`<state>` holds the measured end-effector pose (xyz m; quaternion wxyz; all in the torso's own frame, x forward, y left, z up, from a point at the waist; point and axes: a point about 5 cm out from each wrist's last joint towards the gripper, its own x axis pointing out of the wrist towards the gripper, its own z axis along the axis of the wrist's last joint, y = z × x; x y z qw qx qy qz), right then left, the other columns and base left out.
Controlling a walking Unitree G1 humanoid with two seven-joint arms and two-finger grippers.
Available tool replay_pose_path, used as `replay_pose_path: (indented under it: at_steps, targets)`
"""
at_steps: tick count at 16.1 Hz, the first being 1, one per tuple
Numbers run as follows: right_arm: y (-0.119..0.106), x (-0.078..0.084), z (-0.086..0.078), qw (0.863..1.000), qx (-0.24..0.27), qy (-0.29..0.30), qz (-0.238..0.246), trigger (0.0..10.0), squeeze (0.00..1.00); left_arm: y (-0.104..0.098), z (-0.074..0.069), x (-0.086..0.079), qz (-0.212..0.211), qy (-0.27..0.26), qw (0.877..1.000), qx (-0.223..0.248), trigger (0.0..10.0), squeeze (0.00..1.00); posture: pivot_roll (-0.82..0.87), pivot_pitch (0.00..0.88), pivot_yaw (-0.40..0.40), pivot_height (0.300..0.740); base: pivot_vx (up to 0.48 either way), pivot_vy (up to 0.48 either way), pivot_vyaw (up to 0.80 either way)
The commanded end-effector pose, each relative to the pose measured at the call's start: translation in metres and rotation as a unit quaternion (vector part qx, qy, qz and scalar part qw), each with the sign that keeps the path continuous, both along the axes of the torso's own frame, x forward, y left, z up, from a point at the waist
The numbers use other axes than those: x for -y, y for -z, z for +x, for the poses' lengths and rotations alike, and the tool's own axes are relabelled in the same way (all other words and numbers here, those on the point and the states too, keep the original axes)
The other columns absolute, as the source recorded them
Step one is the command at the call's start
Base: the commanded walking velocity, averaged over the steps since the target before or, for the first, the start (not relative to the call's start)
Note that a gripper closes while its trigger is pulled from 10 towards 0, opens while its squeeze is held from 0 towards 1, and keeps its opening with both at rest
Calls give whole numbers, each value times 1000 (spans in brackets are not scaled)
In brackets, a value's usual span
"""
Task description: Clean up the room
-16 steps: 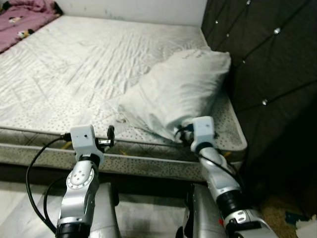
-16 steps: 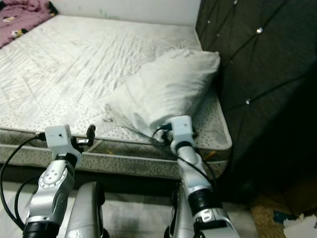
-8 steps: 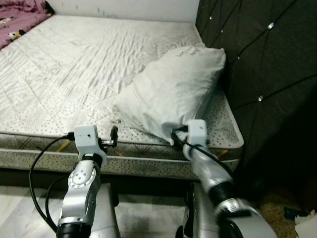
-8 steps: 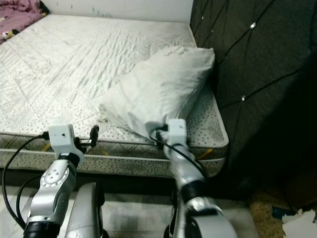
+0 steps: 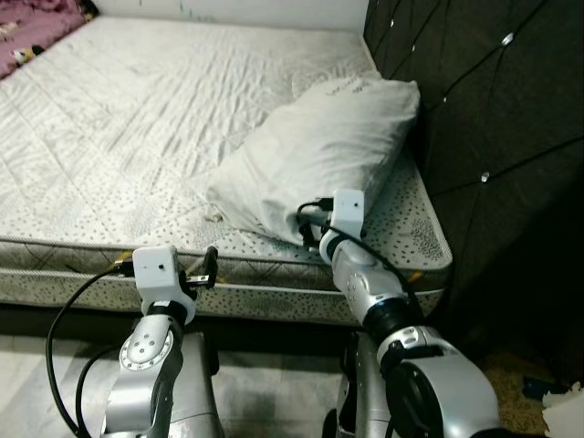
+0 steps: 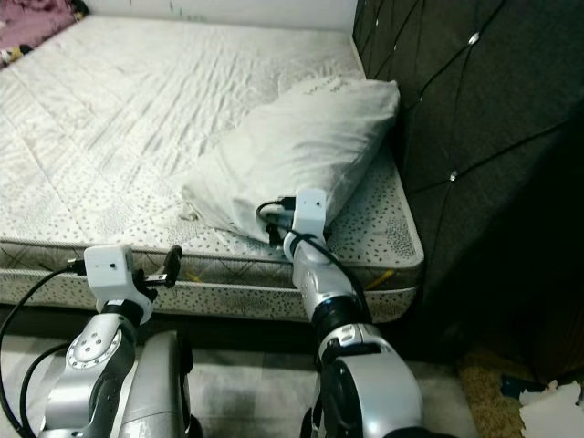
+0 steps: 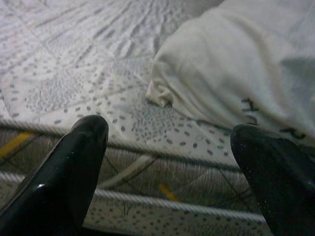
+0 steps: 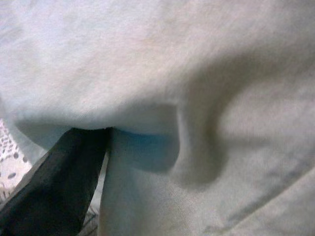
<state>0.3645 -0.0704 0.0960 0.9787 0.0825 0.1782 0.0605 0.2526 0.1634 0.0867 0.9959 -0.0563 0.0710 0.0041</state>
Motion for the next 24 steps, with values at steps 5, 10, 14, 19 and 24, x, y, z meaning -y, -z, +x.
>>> replay_pose_path:
  at_steps: [5, 10, 14, 19, 24]
  targets:
    - [-18, 23, 14, 998, 30, 53, 27, 0, 0, -8, -16, -5, 8, 2, 1000, -8, 10000, 0, 142, 143, -33, 506, 0, 0, 0]
    - [-23, 47, 21, 995, 39, 87, 35, 0, 0, -11, -18, -14, 18, -7, 1000, -14, 10000, 0, 157, 156, -29, 506, 0, 0, 0]
    - [-31, 87, 26, 983, 32, 159, 81, 0, 0, -9, -17, -11, 17, 0, 1000, -20, 10000, 0, 136, 131, -30, 506, 0, 0, 0]
    - [-81, 160, 36, 965, 97, 236, 56, 0, 0, -14, -1, -3, 12, 4, 1000, -5, 10000, 0, 119, 85, -30, 506, 0, 0, 0]
    - [-121, 235, 22, 939, 146, 313, 7, 0, 0, -13, 6, -7, 16, 4, 1000, 0, 10000, 0, 104, 49, -27, 506, 0, 0, 0]
